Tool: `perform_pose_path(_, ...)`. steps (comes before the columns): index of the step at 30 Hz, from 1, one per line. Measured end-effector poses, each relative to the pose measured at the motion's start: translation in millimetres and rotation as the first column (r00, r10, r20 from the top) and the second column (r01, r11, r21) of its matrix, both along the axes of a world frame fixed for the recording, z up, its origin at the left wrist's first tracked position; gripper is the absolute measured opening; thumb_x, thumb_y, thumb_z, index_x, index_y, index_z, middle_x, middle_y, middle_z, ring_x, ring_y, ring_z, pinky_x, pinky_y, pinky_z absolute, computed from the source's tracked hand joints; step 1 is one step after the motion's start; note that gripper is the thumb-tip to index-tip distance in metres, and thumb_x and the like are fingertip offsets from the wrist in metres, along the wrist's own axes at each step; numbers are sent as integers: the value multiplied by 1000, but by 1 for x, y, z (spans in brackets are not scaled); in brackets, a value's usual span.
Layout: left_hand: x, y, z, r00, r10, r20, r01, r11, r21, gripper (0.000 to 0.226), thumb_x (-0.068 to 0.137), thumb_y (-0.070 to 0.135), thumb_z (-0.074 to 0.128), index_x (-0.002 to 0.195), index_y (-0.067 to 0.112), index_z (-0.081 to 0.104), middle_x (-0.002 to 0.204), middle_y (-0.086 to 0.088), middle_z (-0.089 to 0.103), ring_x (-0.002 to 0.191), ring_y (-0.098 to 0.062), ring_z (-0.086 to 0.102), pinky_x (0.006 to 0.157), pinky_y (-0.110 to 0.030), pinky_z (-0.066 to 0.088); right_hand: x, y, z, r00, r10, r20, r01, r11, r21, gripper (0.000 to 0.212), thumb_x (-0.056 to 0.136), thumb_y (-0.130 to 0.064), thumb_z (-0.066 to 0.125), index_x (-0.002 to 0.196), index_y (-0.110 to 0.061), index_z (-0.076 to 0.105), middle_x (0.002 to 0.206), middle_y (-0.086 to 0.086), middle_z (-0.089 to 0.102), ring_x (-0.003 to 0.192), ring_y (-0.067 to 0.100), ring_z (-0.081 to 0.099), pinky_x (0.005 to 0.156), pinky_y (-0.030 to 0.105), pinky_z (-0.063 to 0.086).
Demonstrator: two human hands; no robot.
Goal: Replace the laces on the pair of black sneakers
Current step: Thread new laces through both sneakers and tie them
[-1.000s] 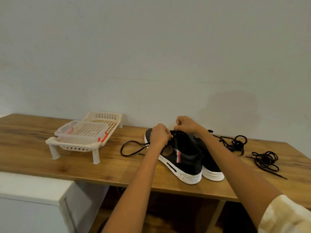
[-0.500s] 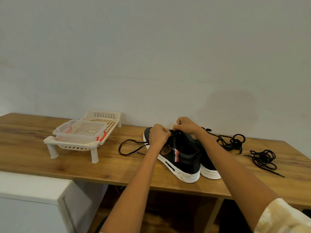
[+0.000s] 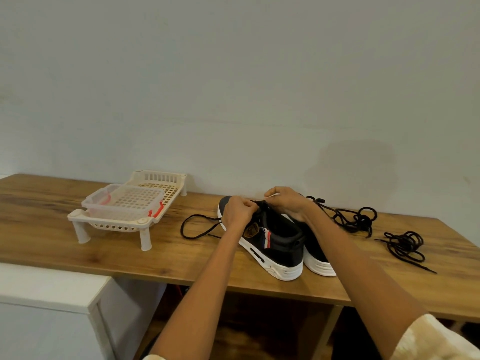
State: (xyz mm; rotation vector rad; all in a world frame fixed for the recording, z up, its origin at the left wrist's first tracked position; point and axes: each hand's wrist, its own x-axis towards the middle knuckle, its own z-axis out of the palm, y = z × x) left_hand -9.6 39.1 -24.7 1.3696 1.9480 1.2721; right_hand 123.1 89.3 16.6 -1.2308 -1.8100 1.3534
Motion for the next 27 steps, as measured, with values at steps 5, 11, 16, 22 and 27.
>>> perform_pose_path(5,-14,2,-3,1000,8,9,-9,999,52,15,85,20,67,97,22,58,80,8,61,82,-17,58,62,-27,42,-11,-8,-10,995,8,-101,-11,999,-34,23,88,8,56,109,-2,57,89,8,64,81,13,63,64,15,53)
perform_pose_path(11,-28,4,-3,977,-172,-130,183,979,84,18,87,13,60,87,29,69,66,10,60,73,-16,59,66,-32,49,-20,0,-16,979,-139,150,95,959,268,23,83,3,60,73,-15,49,74,5,58,62,15,55,60,24,49)
perform_pose_path(16,-28,1,9,965,-177,-194,176,984,-21,28,89,23,46,74,9,65,74,-7,61,67,-17,50,59,-29,36,-11,12,1,941,-281,188,135,822,553,33,87,-6,61,71,-22,37,80,15,60,73,22,58,75,41,49)
perform_pose_path(22,-27,13,8,927,-204,-314,220,975,15,28,86,47,60,74,25,71,68,7,64,69,-11,61,69,-29,54,-3,18,52,918,-232,-322,363,820,443,30,92,4,48,75,-16,35,84,10,57,64,15,56,61,21,54)
perform_pose_path(27,-23,11,22,975,-158,-155,178,977,122,18,86,37,64,81,23,74,87,6,70,85,-12,62,78,-31,49,-3,18,45,909,-180,-376,312,892,327,19,90,7,52,85,-11,47,89,10,57,75,19,59,64,23,56)
